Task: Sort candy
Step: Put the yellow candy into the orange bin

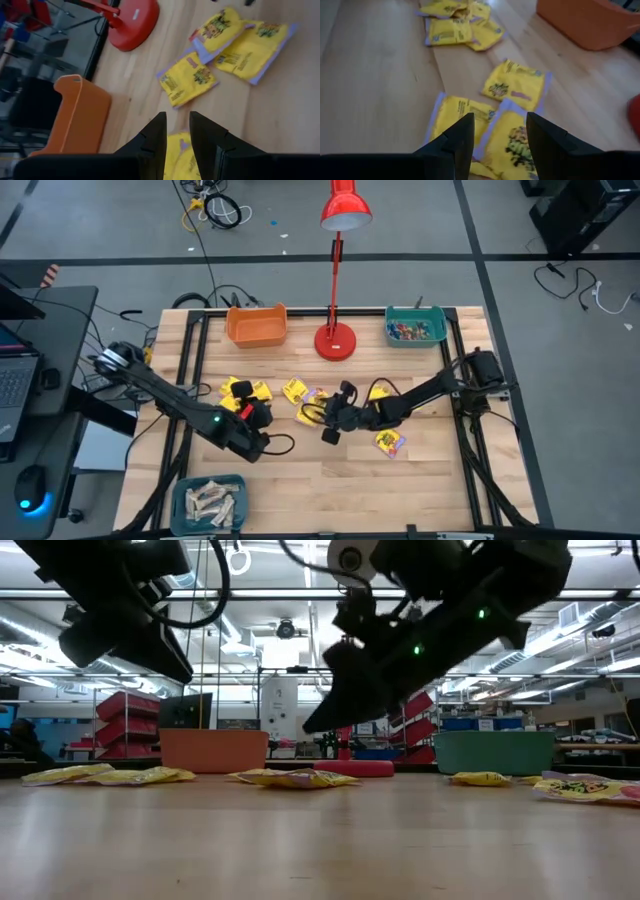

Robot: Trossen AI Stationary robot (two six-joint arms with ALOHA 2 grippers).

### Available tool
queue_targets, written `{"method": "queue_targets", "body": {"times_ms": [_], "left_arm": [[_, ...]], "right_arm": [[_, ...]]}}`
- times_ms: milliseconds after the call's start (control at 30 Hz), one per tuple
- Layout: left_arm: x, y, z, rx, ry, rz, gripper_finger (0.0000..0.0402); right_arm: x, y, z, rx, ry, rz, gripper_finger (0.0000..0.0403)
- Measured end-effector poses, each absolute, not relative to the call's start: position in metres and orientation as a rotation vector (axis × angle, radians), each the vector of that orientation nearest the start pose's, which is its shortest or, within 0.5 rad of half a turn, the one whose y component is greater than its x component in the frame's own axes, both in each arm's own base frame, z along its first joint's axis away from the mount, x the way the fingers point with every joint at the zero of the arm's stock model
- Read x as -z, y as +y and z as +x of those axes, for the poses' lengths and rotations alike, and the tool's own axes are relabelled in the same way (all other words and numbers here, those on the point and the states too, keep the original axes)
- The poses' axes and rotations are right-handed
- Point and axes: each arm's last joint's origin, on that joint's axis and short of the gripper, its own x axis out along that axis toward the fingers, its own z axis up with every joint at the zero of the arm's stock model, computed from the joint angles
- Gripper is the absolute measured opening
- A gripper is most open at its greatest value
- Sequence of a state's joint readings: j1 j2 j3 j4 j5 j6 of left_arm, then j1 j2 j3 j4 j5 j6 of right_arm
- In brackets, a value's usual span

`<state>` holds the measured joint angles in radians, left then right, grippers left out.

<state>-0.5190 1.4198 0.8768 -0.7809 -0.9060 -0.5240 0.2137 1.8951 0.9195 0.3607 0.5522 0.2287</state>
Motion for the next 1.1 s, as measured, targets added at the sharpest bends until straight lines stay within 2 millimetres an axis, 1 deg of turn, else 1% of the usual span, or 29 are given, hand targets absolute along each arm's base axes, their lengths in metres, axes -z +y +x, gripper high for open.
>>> {"method": "queue_targets", "body": {"times_ms": [167,333,433,533,633,733,867,1033,1100], "left_arm": [[-0.201,-0.102,0.223,-0.57,0.874,0.448,0.0088],[-0.201,-0.103,0.223,-0.561,0.874,0.491,0.0088],[-0.198,-0.103,0.224,-0.562,0.857,0.516,0.0088],[-0.188,-0.102,0.224,-0.546,0.829,0.526,0.0088],[-0.18,-0.104,0.227,-0.506,0.773,0.519,0.0088],[-0.176,-0.108,0.232,-0.442,0.71,0.524,0.0088],[-0.176,-0.112,0.242,-0.328,0.596,0.583,0.0088],[-0.184,-0.102,0.257,-0.186,0.416,0.653,0.0088],[-0.186,-0.097,0.26,-0.122,0.358,0.66,0.0088]], "right_arm": [[-0.11,0.064,0.365,0.397,0.558,-0.006,0.0165],[-0.096,0.063,0.367,0.401,0.597,0.022,0.0165],[-0.093,0.06,0.366,0.419,0.61,0.049,0.0165],[-0.092,0.056,0.366,0.437,0.625,0.059,0.0164],[-0.092,0.052,0.366,0.447,0.627,0.062,0.0154],[-0.092,0.049,0.367,0.454,0.628,0.065,0.0132],[-0.092,0.044,0.367,0.466,0.631,0.07,0.0088],[-0.092,0.04,0.368,0.455,0.637,0.082,0.0022],[-0.092,0.04,0.368,0.448,0.639,0.083,0.0006]]}}
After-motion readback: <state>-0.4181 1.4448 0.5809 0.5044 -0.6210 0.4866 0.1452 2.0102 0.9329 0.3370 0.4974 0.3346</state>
